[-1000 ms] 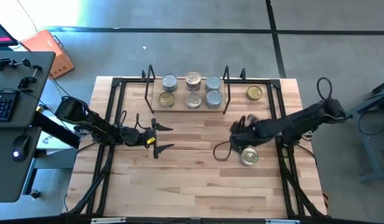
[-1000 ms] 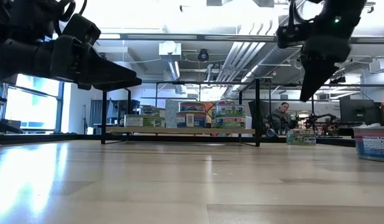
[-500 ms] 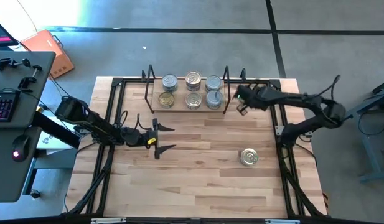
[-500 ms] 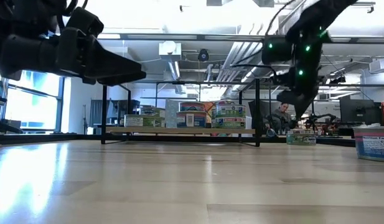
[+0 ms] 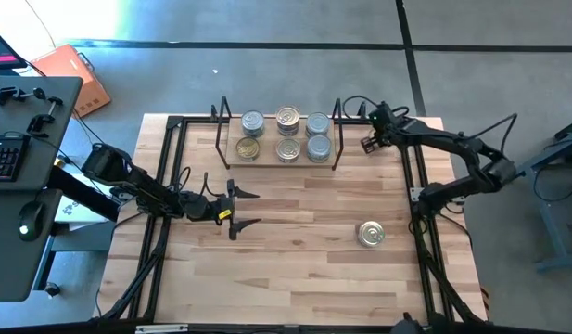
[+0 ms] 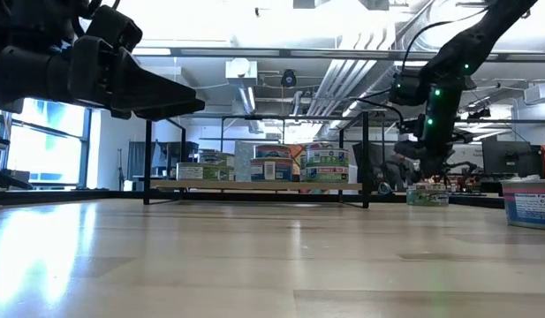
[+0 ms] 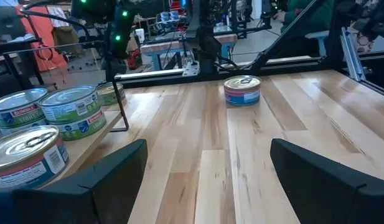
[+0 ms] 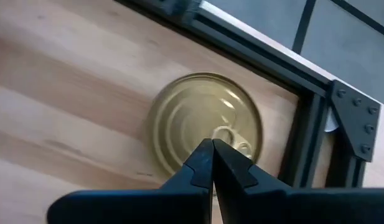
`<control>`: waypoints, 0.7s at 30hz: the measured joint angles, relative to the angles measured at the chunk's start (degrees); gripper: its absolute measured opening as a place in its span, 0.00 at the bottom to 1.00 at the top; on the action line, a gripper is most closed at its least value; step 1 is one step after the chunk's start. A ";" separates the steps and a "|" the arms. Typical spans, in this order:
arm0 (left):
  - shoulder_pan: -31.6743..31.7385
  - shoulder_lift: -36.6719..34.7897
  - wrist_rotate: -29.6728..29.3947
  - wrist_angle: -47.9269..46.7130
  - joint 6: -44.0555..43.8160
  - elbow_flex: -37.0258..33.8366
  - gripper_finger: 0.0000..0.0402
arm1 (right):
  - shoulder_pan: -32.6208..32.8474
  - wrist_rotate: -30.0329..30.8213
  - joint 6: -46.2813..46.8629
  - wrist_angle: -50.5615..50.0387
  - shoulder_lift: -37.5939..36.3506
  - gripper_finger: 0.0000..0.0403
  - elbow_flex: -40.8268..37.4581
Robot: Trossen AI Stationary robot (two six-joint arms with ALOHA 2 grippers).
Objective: Stack canned seafood by type on shelf
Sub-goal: Stack the green tuna can on top of the green tuna can on the shelf
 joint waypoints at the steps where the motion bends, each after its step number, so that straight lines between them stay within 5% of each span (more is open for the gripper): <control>1: 0.00 0.00 0.00 0.00 0.00 0.00 0.83 | -0.54 0.00 -0.06 0.08 0.04 0.00 0.00; 13: -0.08 0.00 -0.07 -0.15 -2.06 -0.02 0.83 | -2.65 -1.96 -3.03 2.23 6.95 0.00 0.33; 21: -1.78 0.00 -0.21 -0.85 -2.97 -0.07 0.83 | 2.00 -4.55 3.09 -9.02 6.35 0.00 0.56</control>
